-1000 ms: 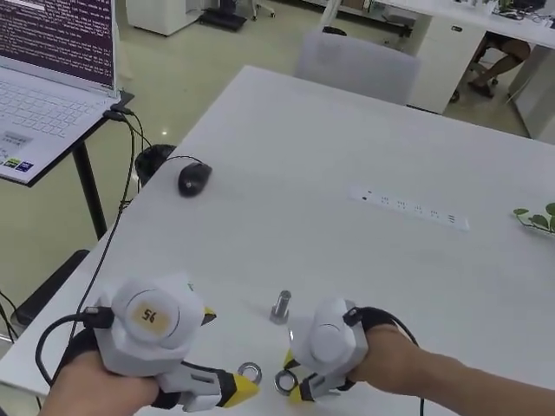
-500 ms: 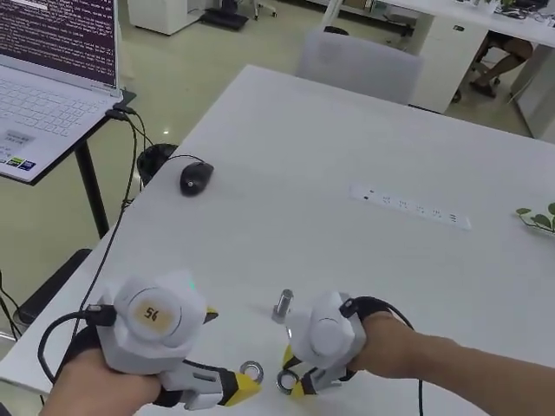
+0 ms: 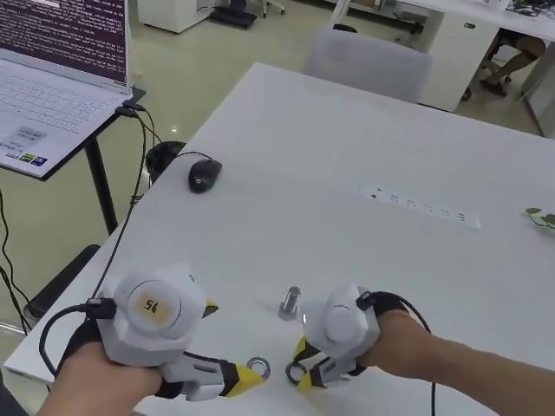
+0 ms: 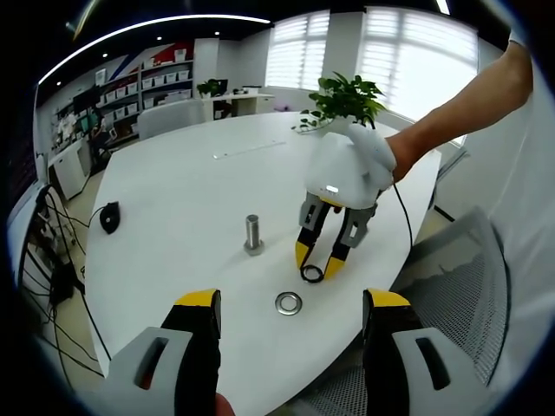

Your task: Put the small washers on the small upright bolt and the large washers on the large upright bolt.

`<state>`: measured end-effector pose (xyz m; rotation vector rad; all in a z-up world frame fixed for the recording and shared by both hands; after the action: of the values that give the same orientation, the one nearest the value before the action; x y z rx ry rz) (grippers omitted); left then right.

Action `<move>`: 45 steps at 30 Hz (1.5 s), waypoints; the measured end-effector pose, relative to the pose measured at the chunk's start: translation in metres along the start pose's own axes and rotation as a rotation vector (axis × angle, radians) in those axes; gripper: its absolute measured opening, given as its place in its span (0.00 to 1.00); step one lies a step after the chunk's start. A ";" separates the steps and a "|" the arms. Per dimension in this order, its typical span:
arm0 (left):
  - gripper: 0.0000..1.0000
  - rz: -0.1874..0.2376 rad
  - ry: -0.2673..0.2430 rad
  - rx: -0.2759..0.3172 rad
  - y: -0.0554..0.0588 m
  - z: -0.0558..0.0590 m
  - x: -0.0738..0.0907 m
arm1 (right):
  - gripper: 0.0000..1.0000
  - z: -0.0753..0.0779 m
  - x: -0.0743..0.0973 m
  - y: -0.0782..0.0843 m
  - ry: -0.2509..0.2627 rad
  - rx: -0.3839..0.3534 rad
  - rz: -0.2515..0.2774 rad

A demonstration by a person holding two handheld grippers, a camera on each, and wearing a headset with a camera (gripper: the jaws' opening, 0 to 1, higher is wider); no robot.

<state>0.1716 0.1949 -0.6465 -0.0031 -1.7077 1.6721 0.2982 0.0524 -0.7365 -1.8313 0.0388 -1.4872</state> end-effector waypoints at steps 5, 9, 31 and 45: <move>0.66 -0.002 0.005 -0.004 0.000 0.001 -0.001 | 0.23 0.003 0.007 -0.001 0.040 -0.026 0.023; 0.66 -0.003 0.003 -0.001 0.000 0.000 -0.001 | 0.23 0.008 0.021 -0.008 0.091 -0.041 0.049; 0.66 0.006 0.007 0.002 -0.001 0.000 -0.002 | 0.23 0.076 0.056 -0.039 0.265 -0.135 0.028; 0.66 0.003 -0.001 0.009 0.002 -0.002 0.000 | 0.23 0.083 0.047 -0.036 0.250 -0.178 0.015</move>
<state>0.1717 0.1966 -0.6483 -0.0001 -1.7013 1.6824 0.3686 0.1000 -0.6800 -1.7654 0.3146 -1.7412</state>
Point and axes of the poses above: the centre of the closed fingertips' face, and the gripper's own axes: x roughly backward along the fingers, z roughly to its right, y roughly out of its underside, the point moved 9 cm from there along x, roughly backward along the fingers, and after that the axes turned 10 degrees about z, right-handed, at the moved point
